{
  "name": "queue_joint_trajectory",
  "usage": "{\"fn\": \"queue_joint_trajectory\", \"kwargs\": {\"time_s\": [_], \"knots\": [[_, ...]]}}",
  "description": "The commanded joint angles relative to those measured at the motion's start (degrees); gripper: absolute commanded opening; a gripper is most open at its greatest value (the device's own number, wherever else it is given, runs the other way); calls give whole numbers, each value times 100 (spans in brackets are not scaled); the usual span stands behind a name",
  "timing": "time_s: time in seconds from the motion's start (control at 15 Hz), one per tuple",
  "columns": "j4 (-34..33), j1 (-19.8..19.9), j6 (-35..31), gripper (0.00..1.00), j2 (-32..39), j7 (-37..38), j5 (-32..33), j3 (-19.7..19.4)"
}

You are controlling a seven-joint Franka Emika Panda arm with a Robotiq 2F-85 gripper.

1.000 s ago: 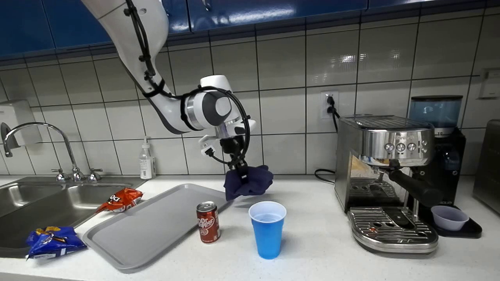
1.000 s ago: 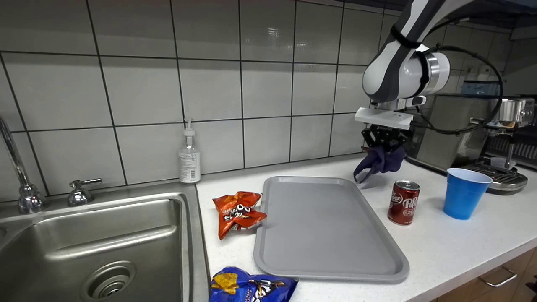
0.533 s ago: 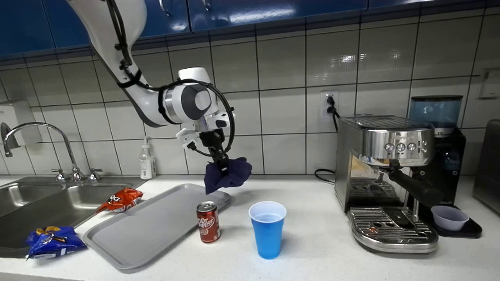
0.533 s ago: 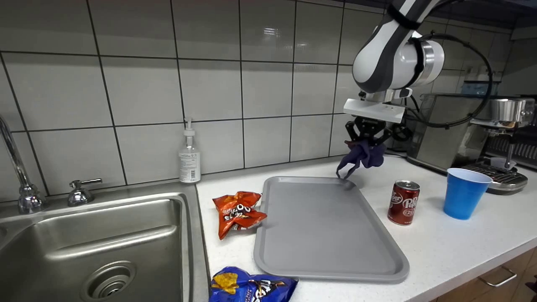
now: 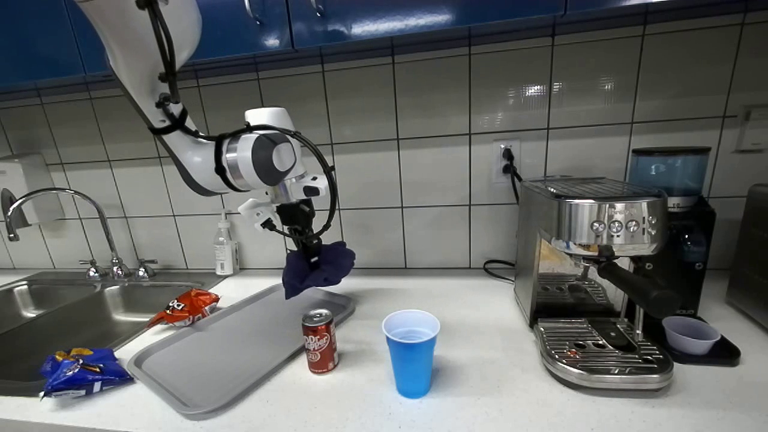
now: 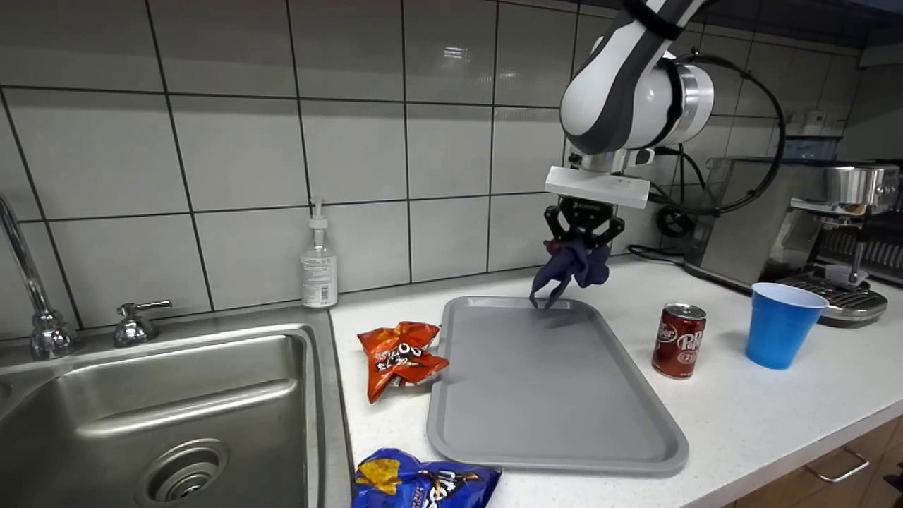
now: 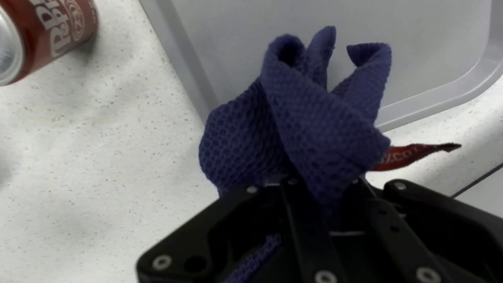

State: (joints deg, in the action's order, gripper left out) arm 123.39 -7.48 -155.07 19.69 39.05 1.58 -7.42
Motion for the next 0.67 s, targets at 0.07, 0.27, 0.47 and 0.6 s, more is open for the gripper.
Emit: {"fn": "queue_joint_trajectory", "kwargs": {"time_s": [0.07, 0.27, 0.47, 0.6], "knots": [[84, -165, -27, 3, -106, -165, 104, 115], [75, -336, -37, 3, -72, -156, 166, 154], [16, -502, -36, 3, 28, -111, 213, 198], [-51, -579, 8, 3, 107, -109, 204, 233]]}}
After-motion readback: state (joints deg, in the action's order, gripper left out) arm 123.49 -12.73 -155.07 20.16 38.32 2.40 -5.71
